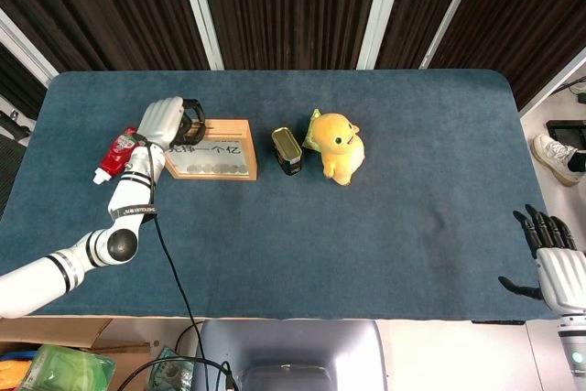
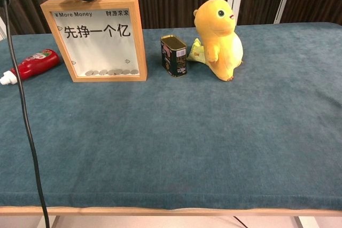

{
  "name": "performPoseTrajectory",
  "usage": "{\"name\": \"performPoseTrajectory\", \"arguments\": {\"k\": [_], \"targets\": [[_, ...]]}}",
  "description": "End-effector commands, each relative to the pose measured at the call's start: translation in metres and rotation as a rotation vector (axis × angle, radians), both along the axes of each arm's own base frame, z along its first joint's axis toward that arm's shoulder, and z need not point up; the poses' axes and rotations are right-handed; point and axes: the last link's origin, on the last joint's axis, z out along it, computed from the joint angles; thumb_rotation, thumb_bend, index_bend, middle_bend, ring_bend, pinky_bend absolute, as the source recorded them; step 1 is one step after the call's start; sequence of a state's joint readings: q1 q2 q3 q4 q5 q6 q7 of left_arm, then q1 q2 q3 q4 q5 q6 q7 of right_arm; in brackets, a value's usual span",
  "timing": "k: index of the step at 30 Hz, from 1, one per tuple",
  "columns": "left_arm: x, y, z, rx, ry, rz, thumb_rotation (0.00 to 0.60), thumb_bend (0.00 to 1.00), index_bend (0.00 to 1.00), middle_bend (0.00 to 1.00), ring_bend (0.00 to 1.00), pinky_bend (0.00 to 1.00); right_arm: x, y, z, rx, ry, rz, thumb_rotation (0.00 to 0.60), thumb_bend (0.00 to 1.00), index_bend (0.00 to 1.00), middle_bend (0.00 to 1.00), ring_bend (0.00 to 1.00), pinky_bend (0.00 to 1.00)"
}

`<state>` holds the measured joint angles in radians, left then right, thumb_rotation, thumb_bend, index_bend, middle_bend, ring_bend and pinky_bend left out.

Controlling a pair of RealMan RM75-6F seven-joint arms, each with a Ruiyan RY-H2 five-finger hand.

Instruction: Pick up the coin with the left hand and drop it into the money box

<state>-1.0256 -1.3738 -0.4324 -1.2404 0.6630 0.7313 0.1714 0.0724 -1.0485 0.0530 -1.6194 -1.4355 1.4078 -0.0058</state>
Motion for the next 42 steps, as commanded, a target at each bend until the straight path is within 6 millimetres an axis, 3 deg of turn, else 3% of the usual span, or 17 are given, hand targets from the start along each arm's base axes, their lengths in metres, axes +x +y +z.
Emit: {"name": "performPoseTrajectory", "arguments": {"k": [1, 29, 42], "targets": [[-0.0001, 0.0005, 0.0001, 0.0, -0.007, 0.005, 0.6, 0.64, 0.69, 1.0, 1.0, 1.0, -0.0004, 0.0001, 0.0004, 0.0, -0.001, -0.002, 0.6, 0.17, 0.0, 0.0, 0.0, 0.0], [-0.0016, -0.0011, -0.0026, -0.029, 0.024, -0.007, 0.6, 0.63, 0.62, 1.0, 1.0, 1.0, -0.0009, 0.001, 0.0031, -0.011, -0.003, -0.003, 0.6, 0.17, 0.0, 0.0, 0.0, 0.0], [0.0009, -0.0021, -0.0033, -0.028, 0.026, -0.023, 0.6, 0.56, 0.55, 1.0, 1.0, 1.0, -0.0009, 0.0015, 0.0038, -0.011, -0.003, -0.004, 0.6, 0.17, 0.0, 0.0, 0.0, 0.0]]}}
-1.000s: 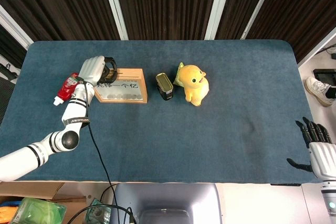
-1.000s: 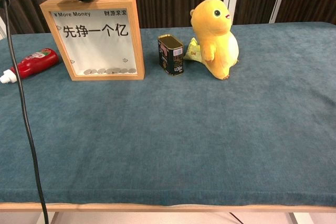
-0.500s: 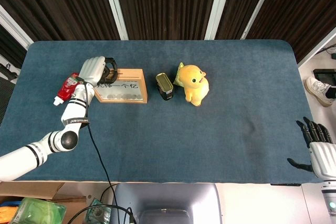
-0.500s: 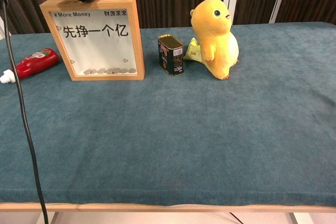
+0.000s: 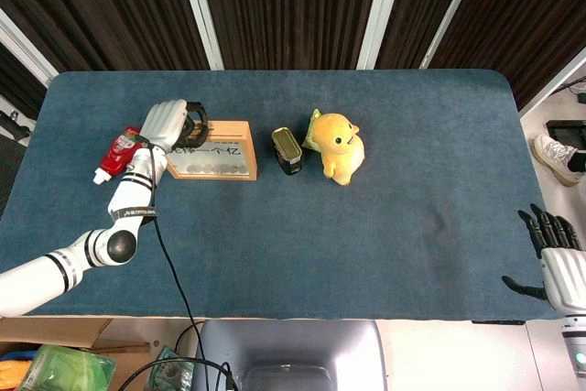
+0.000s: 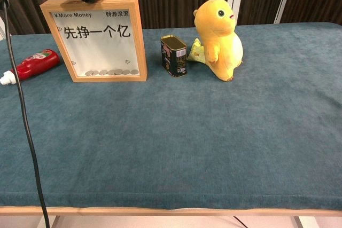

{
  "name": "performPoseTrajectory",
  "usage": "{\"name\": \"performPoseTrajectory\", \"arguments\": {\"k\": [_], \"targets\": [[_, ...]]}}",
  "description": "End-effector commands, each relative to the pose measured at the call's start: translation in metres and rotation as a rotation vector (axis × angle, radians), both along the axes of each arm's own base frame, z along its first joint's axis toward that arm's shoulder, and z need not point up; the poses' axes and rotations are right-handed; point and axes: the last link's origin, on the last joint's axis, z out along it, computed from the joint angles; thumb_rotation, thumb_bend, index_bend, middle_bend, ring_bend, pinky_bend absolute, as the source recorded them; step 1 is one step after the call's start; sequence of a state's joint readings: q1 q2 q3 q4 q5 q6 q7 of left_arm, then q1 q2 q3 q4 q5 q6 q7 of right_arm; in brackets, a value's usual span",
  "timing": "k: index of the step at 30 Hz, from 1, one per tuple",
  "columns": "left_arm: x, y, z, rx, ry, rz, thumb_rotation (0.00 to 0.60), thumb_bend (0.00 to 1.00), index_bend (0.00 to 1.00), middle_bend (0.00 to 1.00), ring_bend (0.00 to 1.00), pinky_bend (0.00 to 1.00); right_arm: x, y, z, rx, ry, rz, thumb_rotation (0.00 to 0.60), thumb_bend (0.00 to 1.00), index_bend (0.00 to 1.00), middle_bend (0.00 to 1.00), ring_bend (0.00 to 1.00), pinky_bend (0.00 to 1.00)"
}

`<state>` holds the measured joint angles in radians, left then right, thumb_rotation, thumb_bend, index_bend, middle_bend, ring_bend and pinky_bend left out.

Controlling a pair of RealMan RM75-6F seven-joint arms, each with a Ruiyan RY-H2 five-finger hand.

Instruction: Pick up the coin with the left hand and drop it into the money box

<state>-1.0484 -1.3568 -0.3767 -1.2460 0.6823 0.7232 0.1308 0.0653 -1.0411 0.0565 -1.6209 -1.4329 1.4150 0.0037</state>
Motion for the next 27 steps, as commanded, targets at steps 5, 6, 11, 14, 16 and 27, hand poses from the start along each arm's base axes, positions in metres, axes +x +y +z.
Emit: {"name": "performPoseTrajectory", "arguments": {"k": [5, 6, 11, 14, 16, 27], "targets": [[-0.001, 0.0, 0.0, 0.004, 0.0, -0.002, 0.6, 0.54, 0.53, 1.0, 1.0, 1.0, 0.0, 0.0, 0.0, -0.001, -0.001, 0.001, 0.6, 0.17, 0.0, 0.0, 0.0, 0.0], [-0.001, 0.0, 0.0, 0.004, -0.001, -0.002, 0.6, 0.54, 0.53, 1.0, 1.0, 1.0, 0.0, 0.0, 0.0, -0.001, -0.001, 0.0, 0.6, 0.17, 0.0, 0.0, 0.0, 0.0], [0.0, 0.0, 0.001, 0.007, -0.007, -0.006, 0.6, 0.54, 0.52, 1.0, 1.0, 1.0, 0.0, 0.0, 0.0, -0.001, 0.0, -0.001, 0.6, 0.17, 0.0, 0.0, 0.0, 0.0], [0.0, 0.0, 0.0, 0.006, -0.008, -0.008, 0.6, 0.52, 0.52, 1.0, 1.0, 1.0, 0.0, 0.0, 0.0, 0.0, 0.0, 0.002, 0.6, 0.17, 0.0, 0.0, 0.0, 0.0], [0.0, 0.0, 0.001, 0.01, -0.006, -0.01, 0.6, 0.52, 0.52, 1.0, 1.0, 1.0, 0.0, 0.0, 0.0, -0.001, -0.001, 0.001, 0.6, 0.17, 0.0, 0.0, 0.0, 0.0], [0.006, -0.02, 0.014, 0.079, -0.071, -0.097, 0.6, 0.47, 0.34, 0.98, 1.0, 1.0, 0.001, 0.0, 0.001, -0.002, -0.002, 0.003, 0.6, 0.17, 0.0, 0.0, 0.0, 0.0]]}}
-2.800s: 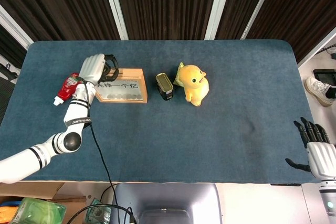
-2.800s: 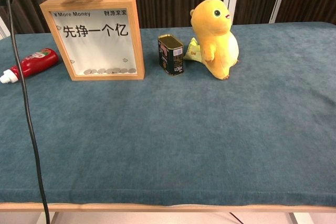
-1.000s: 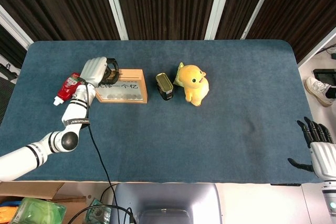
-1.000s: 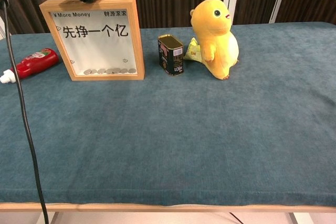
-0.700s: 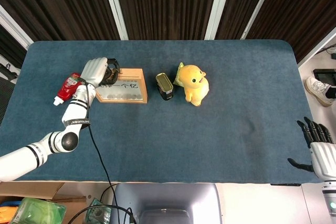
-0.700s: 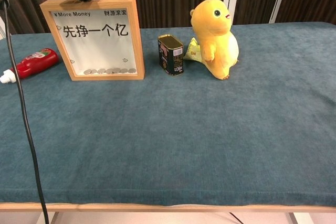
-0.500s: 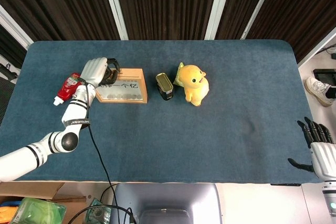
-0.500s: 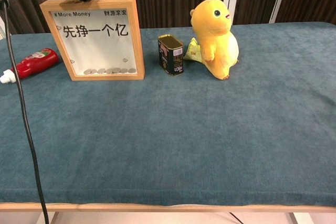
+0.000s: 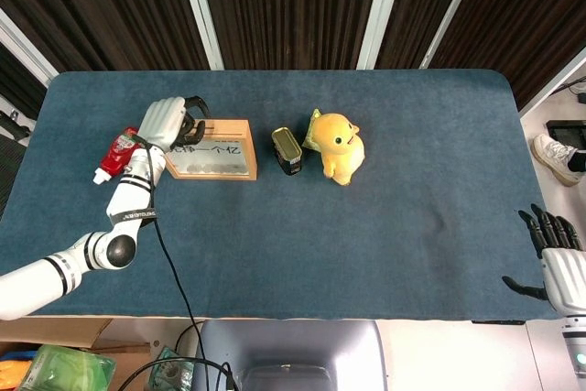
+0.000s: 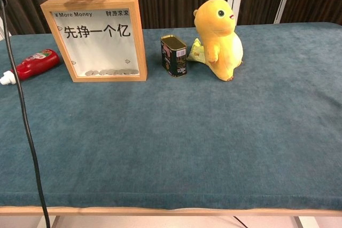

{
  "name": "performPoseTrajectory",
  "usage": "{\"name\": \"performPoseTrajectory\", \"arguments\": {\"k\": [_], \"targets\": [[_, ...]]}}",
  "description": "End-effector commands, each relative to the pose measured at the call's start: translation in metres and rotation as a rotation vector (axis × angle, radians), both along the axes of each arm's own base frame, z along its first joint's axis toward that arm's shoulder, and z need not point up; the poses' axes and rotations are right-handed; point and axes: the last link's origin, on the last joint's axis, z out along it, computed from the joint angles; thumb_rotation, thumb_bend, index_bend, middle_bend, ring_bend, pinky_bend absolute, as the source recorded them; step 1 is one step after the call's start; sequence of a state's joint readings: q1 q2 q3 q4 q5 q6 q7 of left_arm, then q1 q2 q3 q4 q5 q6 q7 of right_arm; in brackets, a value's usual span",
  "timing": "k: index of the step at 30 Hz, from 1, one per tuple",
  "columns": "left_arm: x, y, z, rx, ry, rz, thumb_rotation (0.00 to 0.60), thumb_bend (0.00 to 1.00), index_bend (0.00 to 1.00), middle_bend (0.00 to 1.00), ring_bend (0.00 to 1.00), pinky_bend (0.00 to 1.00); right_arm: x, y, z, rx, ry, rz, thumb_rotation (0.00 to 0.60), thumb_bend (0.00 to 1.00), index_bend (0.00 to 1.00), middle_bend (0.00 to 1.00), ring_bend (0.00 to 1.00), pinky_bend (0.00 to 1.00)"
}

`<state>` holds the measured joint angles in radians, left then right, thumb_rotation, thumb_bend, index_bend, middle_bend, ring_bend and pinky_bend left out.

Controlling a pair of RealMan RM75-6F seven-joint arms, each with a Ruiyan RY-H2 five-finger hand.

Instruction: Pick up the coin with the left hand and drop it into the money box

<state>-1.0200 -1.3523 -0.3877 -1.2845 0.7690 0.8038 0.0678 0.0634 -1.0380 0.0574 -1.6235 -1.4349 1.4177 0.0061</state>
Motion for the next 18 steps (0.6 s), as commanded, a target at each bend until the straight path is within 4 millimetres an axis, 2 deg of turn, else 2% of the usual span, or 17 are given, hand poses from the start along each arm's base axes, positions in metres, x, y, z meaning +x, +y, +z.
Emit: {"name": "performPoseTrajectory", "arguments": {"k": [1, 2, 3, 4, 5, 7, 10, 12, 14, 15, 18], "targets": [[0.0, -0.023, 0.011, 0.039, -0.012, -0.081, 0.6, 0.46, 0.3, 0.94, 0.99, 1.0, 0.0, 0.0, 0.0, 0.002, 0.0, 0.002, 0.6, 0.17, 0.0, 0.0, 0.0, 0.0], [-0.002, -0.032, 0.015, 0.045, 0.002, -0.107, 0.6, 0.45, 0.23, 0.83, 0.95, 0.99, 0.0, 0.0, 0.0, 0.003, 0.0, 0.003, 0.6, 0.17, 0.0, 0.0, 0.0, 0.0], [-0.005, -0.042, 0.018, 0.047, 0.012, -0.13, 0.6, 0.44, 0.18, 0.68, 0.88, 0.96, 0.001, 0.0, -0.001, 0.005, -0.001, 0.004, 0.6, 0.17, 0.0, 0.0, 0.0, 0.0], [-0.011, -0.058, 0.023, 0.045, 0.022, -0.157, 0.6, 0.43, 0.15, 0.52, 0.78, 0.89, 0.001, 0.0, -0.001, 0.007, -0.001, 0.007, 0.6, 0.17, 0.0, 0.0, 0.0, 0.0], [-0.017, -0.071, 0.026, 0.041, 0.03, -0.174, 0.6, 0.43, 0.12, 0.44, 0.7, 0.83, 0.002, 0.001, -0.002, 0.009, -0.001, 0.009, 0.6, 0.17, 0.0, 0.0, 0.0, 0.0], [-0.035, -0.106, 0.033, 0.02, 0.056, -0.204, 0.6, 0.43, 0.07, 0.27, 0.45, 0.6, 0.003, 0.001, -0.003, 0.013, -0.003, 0.017, 0.6, 0.17, 0.0, 0.0, 0.0, 0.0], [-0.069, -0.154, 0.04, -0.019, 0.126, -0.212, 0.6, 0.42, 0.02, 0.11, 0.16, 0.34, 0.005, 0.003, -0.004, 0.018, -0.003, 0.025, 0.6, 0.17, 0.0, 0.0, 0.0, 0.0], [-0.103, -0.193, 0.043, -0.06, 0.228, -0.172, 0.6, 0.41, 0.0, 0.04, 0.04, 0.21, 0.006, 0.003, -0.006, 0.026, 0.001, 0.027, 0.6, 0.17, 0.0, 0.0, 0.0, 0.0], [-0.11, -0.203, 0.045, -0.059, 0.246, -0.166, 0.6, 0.41, 0.0, 0.01, 0.01, 0.15, 0.007, 0.004, -0.006, 0.027, 0.002, 0.026, 0.6, 0.17, 0.0, 0.0, 0.0, 0.0], [-0.114, -0.208, 0.045, -0.059, 0.258, -0.16, 0.6, 0.41, 0.0, 0.0, 0.0, 0.1, 0.007, 0.004, -0.007, 0.029, 0.002, 0.026, 0.6, 0.17, 0.0, 0.0, 0.0, 0.0], [-0.161, -0.269, 0.043, 0.004, 0.342, -0.077, 0.6, 0.41, 0.0, 0.0, 0.0, 0.02, 0.008, 0.004, -0.011, 0.044, 0.014, 0.024, 0.6, 0.17, 0.0, 0.0, 0.0, 0.0]]}}
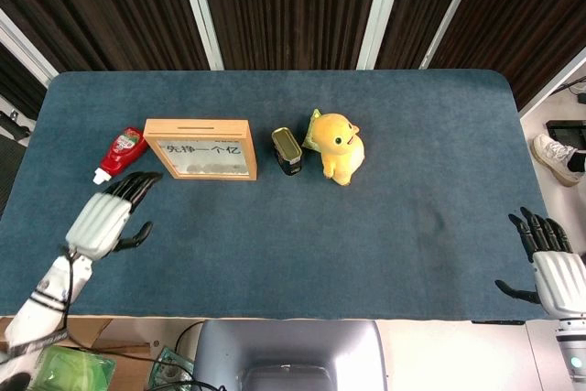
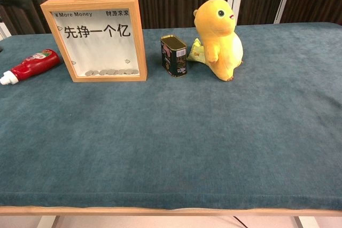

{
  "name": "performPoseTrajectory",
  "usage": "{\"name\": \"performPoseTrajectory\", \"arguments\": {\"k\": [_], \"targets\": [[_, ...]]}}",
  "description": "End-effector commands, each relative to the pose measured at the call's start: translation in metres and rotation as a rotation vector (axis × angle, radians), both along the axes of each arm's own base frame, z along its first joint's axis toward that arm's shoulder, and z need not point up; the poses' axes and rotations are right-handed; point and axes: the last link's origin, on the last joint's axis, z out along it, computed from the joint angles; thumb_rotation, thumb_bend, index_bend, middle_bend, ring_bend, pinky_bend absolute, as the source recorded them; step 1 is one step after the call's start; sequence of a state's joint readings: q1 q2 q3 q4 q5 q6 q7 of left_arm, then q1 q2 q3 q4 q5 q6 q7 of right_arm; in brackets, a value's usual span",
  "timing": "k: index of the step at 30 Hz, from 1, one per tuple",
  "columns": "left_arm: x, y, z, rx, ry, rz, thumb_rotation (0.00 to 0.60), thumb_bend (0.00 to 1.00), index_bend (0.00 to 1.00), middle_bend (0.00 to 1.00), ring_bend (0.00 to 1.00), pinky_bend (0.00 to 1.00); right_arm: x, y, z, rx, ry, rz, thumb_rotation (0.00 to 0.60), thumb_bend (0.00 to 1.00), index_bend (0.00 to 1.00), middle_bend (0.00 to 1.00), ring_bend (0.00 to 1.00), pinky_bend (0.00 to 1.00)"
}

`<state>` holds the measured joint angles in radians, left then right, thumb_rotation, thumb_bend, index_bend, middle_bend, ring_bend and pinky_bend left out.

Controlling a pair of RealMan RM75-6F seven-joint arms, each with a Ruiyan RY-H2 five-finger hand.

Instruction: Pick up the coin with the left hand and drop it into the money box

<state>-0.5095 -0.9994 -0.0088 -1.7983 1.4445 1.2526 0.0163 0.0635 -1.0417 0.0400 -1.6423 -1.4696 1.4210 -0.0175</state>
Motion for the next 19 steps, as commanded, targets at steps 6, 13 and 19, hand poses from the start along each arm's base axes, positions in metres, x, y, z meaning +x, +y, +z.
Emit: {"name": "performPoseTrajectory", "arguments": {"k": [6, 13, 19], "targets": [[-0.087, -0.11, -0.008, 0.159, -0.017, 0.142, 0.6, 0.41, 0.0, 0.0, 0.0, 0.0, 0.01, 0.002, -0.022, 0.056, 0.051, 0.024, 0.6, 0.17, 0.0, 0.0, 0.0, 0.0], [-0.093, -0.108, 0.004, 0.183, -0.052, 0.147, 0.6, 0.4, 0.0, 0.0, 0.0, 0.0, 0.016, 0.008, -0.027, 0.058, 0.068, 0.049, 0.6, 0.17, 0.0, 0.0, 0.0, 0.0], [-0.092, -0.108, 0.001, 0.171, -0.043, 0.134, 0.6, 0.41, 0.0, 0.0, 0.0, 0.0, 0.013, 0.008, -0.026, 0.059, 0.069, 0.042, 0.6, 0.17, 0.0, 0.0, 0.0, 0.0]]}}
